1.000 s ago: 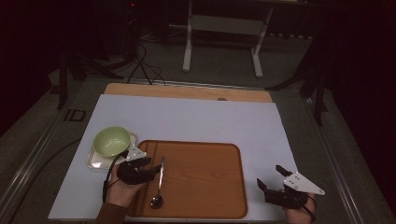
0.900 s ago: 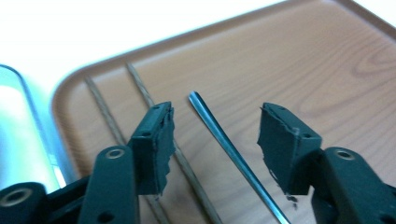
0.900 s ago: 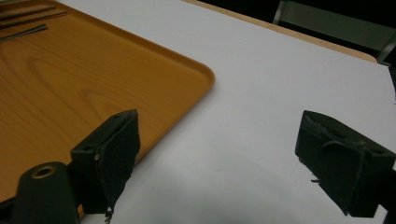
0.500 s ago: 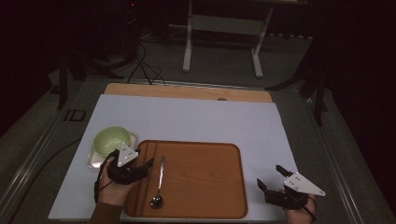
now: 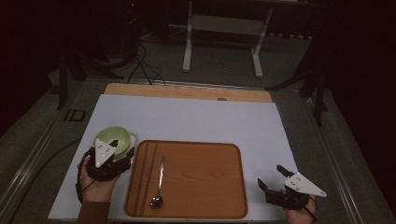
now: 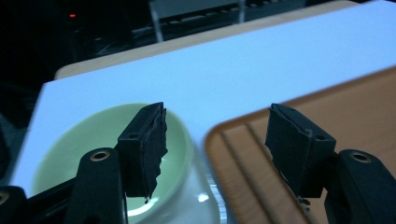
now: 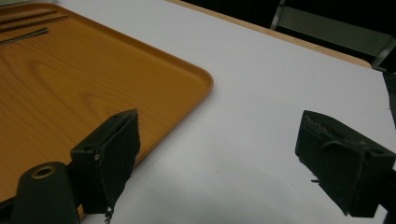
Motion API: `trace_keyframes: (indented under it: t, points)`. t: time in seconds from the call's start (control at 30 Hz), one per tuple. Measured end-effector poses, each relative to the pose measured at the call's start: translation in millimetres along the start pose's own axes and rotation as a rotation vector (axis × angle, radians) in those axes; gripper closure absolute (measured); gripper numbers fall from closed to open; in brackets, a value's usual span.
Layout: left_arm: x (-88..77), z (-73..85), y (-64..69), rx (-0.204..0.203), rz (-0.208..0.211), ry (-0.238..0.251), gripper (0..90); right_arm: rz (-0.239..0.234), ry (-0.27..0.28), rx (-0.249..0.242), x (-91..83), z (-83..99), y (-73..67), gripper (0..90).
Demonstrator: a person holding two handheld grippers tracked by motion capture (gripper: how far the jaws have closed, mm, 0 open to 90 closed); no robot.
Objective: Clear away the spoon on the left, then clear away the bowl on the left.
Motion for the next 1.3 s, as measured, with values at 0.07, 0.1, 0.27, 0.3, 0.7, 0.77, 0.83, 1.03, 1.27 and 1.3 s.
trace_keyframes:
  t: [0.07, 0.1, 0.27, 0.3, 0.7, 0.77, 0.83, 1.03, 1.27, 1.3]
  points:
    - [-2.4, 3.0, -10.2, -0.019, -0.022, -0.005, 38.4, 0.0, 0.002, -0.001, 0.1, -0.1, 0.1, 13.8]
    - [-3.4, 4.5, -15.0, -0.03, -0.035, -0.005, 38.4, 0.0, 0.002, -0.001, 0.1, -0.1, 0.1, 13.8]
    - [-7.5, 12.7, -35.8, -0.079, -0.084, -0.017, 37.1, 0.001, 0.004, -0.002, 0.0, -0.4, 0.1, 13.8]
    - [-7.5, 14.6, -39.3, -0.091, -0.089, -0.023, 36.6, 0.001, 0.004, -0.001, 0.0, -0.5, 0.1, 13.8]
    - [3.9, 38.3, -66.3, -0.194, -0.129, -0.093, 31.0, 0.005, 0.007, -0.002, -0.6, -0.6, 0.3, 13.8]
    - [8.7, 42.8, -69.4, -0.216, -0.143, -0.104, 29.2, 0.005, 0.006, -0.002, -0.3, -0.5, 0.0, 13.8]
    - [14.9, 49.3, -73.1, -0.249, -0.153, -0.124, 28.0, 0.005, 0.006, -0.003, -0.1, -0.5, 0.2, 13.8]
    - [26.3, 59.6, -75.4, -0.281, -0.13, -0.168, 29.0, 0.005, 0.003, -0.002, -0.1, 0.0, 0.2, 13.8]
    - [38.2, 71.0, -72.9, -0.32, -0.106, -0.245, 37.1, 0.006, 0.005, -0.003, -0.6, 0.0, 0.2, 13.8]
    - [38.7, 71.1, -72.9, -0.334, -0.098, -0.246, 39.1, 0.007, 0.004, -0.003, -0.6, 0.0, 0.4, 13.8]
Point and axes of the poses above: each handheld gripper's, and its own axes: x roughly forward along the jaws, z roughly out of its underside, y roughly to its right, the point moved 6 cm from there along x, roughly forward along the jaws, and after that the axes turned 10 degrees about x, right-handed, at the moved point
